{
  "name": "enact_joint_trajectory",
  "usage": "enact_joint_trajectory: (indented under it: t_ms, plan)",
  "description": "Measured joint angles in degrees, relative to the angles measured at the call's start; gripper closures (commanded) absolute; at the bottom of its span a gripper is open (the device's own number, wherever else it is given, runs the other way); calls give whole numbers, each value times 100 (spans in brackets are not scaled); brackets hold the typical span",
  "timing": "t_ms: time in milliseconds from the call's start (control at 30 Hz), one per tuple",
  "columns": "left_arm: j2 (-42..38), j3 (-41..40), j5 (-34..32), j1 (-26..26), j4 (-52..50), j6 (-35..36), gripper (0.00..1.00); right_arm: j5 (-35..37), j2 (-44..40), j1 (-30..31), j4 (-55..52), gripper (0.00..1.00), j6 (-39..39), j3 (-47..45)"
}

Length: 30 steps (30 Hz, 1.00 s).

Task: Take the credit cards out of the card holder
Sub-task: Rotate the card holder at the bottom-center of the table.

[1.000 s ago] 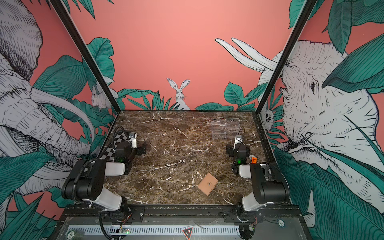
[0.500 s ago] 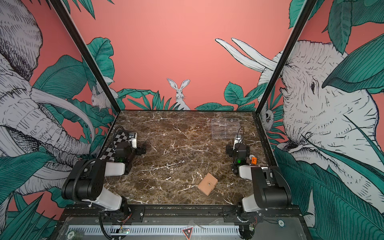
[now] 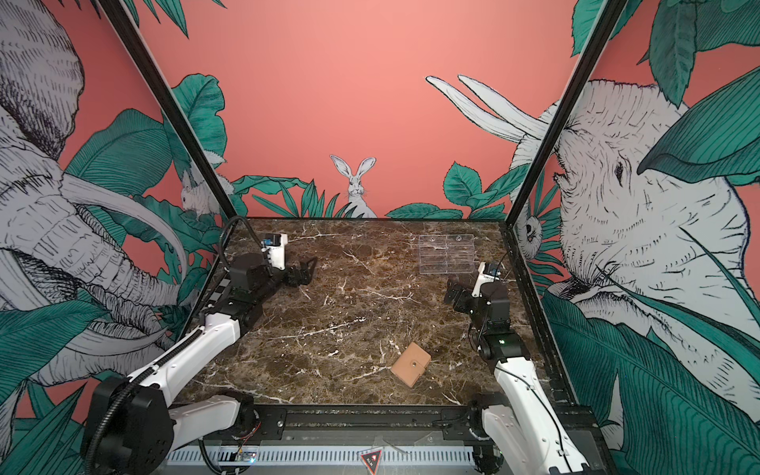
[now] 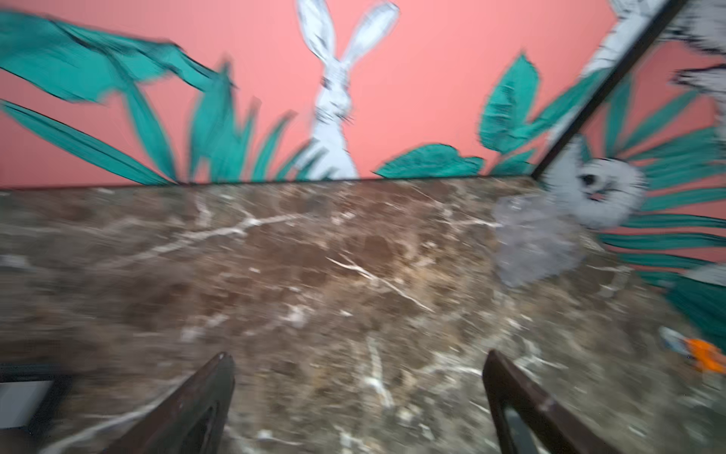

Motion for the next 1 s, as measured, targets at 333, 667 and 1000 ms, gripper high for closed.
enact_joint_trajectory:
  t_ms: [333,667,1000]
  plan:
    - [1200,-286,1895,-1270,299,-2426,10,-1725,-107,282,-1397,9,1108,-321]
    - [2190,-369,2393,-2763,997,-3797,17,-1856,-511,1285,-2081,37,1786,-870]
    - [2879,-297,2350,-3108,1449,-4210,19,-1696,-962,1788,-2295,53,2376,-1443]
